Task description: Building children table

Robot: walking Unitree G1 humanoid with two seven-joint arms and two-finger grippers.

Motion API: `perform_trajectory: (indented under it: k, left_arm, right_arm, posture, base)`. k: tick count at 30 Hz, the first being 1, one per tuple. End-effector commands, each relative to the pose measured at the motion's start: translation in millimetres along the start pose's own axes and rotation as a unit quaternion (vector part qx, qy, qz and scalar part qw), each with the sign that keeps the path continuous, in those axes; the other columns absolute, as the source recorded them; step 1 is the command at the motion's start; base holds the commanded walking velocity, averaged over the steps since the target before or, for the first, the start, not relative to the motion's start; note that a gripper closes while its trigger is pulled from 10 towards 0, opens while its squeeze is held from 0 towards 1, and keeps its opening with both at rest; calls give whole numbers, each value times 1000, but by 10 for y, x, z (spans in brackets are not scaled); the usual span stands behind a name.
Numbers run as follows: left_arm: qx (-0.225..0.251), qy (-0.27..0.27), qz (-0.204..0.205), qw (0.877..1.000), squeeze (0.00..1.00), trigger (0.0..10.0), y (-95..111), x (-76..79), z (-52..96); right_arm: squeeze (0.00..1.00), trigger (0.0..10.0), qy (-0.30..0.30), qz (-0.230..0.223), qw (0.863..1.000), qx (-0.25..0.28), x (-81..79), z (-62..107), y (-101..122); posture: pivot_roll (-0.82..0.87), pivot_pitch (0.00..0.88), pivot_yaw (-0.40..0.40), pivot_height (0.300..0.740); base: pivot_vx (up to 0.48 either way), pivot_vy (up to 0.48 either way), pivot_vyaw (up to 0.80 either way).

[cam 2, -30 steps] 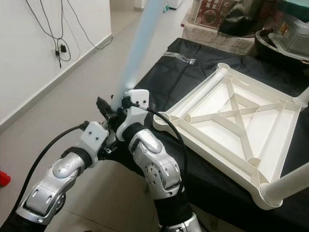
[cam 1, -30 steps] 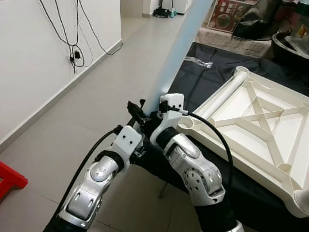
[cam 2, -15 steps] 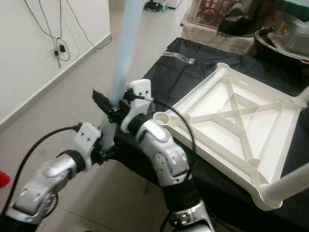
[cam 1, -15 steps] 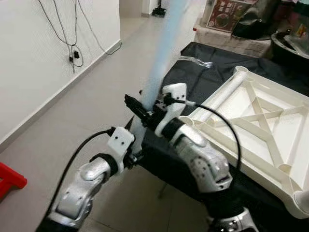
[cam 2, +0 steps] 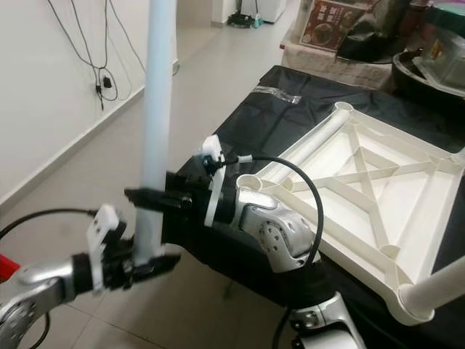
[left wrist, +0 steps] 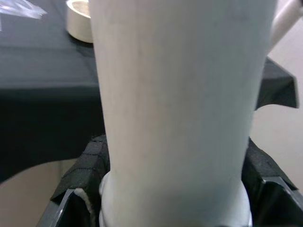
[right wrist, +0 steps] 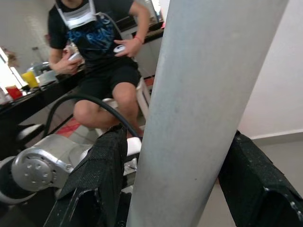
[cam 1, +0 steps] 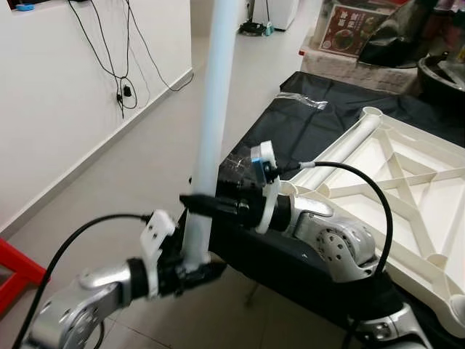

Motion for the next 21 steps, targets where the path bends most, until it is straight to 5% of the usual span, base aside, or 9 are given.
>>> perform_trajectory:
  k: [1, 21]
  left_arm:
    - [1, -26, 6, 1000, 0, 10000, 23, 78, 9]
    - [-36, -95, 47, 994, 0, 10000, -117, 276, 76]
  right_arm:
    - [0, 10000, 33, -8, 999, -11, -78, -47, -48]
    - [0, 10000, 89, -58, 993, -42, -272, -177, -228]
  posture:
    - [106, 75, -63, 740]
    - [93, 85, -60, 740]
  base:
    - [0, 0, 0]
    - [0, 0, 0]
Point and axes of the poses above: a point about 5 cm out from each wrist's last joint towards the gripper, its own z axis pointing back from the gripper into the wrist, its own y axis along the axis of the wrist's last joint, x = y × z, the point moved 2 cm from there along -z, pointing out of the wrist towards the gripper, and after that the axes turned 9 degrees about -z, right-handed, at the moved point
